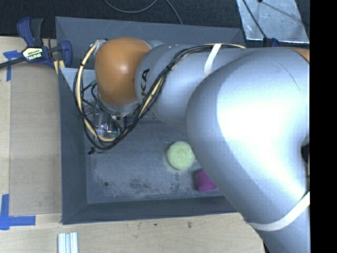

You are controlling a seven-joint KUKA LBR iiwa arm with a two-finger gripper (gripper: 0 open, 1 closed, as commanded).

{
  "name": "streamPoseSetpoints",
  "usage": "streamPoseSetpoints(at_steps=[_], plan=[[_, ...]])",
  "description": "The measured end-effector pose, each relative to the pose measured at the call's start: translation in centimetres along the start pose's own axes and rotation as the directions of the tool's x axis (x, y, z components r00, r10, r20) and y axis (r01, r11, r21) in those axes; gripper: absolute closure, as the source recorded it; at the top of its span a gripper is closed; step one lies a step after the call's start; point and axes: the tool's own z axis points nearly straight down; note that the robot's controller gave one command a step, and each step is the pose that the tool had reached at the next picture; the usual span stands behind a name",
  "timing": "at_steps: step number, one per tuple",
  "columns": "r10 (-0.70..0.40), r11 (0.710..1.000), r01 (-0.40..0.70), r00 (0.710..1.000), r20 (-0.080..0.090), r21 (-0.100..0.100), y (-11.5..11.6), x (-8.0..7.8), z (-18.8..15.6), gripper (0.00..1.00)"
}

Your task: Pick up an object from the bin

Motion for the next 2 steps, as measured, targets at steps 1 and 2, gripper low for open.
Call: streamPoseSetpoints(at_steps=[1, 2], plan=[[0.225, 0.974, -0.225, 0.974, 0.002, -0.002, -0.49, -0.37, 0.61, 1.00], [0.225, 0.974, -0.225, 0.974, 0.002, -0.002, -0.49, -0.37, 0.61, 1.00]])
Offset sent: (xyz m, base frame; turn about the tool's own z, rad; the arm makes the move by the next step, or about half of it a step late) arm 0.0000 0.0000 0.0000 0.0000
